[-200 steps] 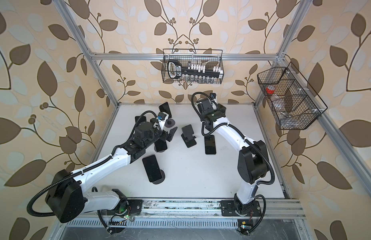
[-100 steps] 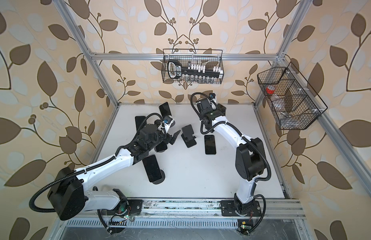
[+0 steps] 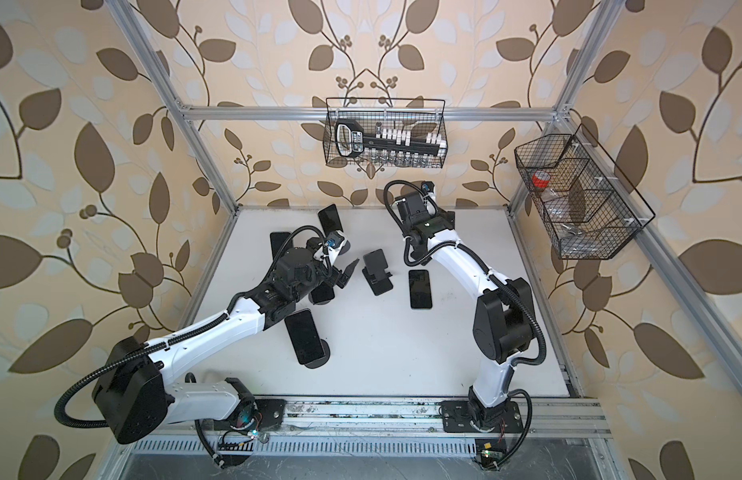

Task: Remove the phone from the phone stand
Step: 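Hold the stand base with the left gripper while lowering the right gripper over the phone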

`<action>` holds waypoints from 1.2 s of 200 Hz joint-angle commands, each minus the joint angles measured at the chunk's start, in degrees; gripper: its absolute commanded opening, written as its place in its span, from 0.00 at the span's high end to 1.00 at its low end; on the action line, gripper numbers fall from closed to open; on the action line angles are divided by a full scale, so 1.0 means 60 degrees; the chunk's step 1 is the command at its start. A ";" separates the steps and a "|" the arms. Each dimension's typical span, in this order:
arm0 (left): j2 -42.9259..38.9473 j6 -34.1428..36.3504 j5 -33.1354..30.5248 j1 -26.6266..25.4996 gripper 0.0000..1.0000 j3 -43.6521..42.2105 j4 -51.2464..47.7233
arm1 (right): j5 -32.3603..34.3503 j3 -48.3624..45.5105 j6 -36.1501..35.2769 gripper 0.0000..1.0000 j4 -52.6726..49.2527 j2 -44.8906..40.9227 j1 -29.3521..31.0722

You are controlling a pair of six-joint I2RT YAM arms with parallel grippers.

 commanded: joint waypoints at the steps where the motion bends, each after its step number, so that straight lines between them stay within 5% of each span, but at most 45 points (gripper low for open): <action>1: -0.0205 0.0017 0.0286 -0.0102 0.01 0.0289 0.0159 | -0.0095 -0.0227 0.0155 0.01 -0.0147 -0.0570 -0.0098; 99: -0.0552 0.0432 0.0153 -0.0155 0.01 0.0228 0.0215 | -0.1776 -0.0335 0.1756 0.07 -0.0019 -0.1123 -0.0311; 157: -0.0785 0.0790 0.0627 -0.0155 0.01 0.0099 0.0313 | -0.1298 -0.0439 0.4094 0.03 -0.0336 -0.0670 -0.0183; 240: -0.0285 0.0279 0.0702 -0.0163 0.01 0.0253 0.0189 | -0.0095 0.0365 0.4632 0.00 -0.1700 0.0218 0.0195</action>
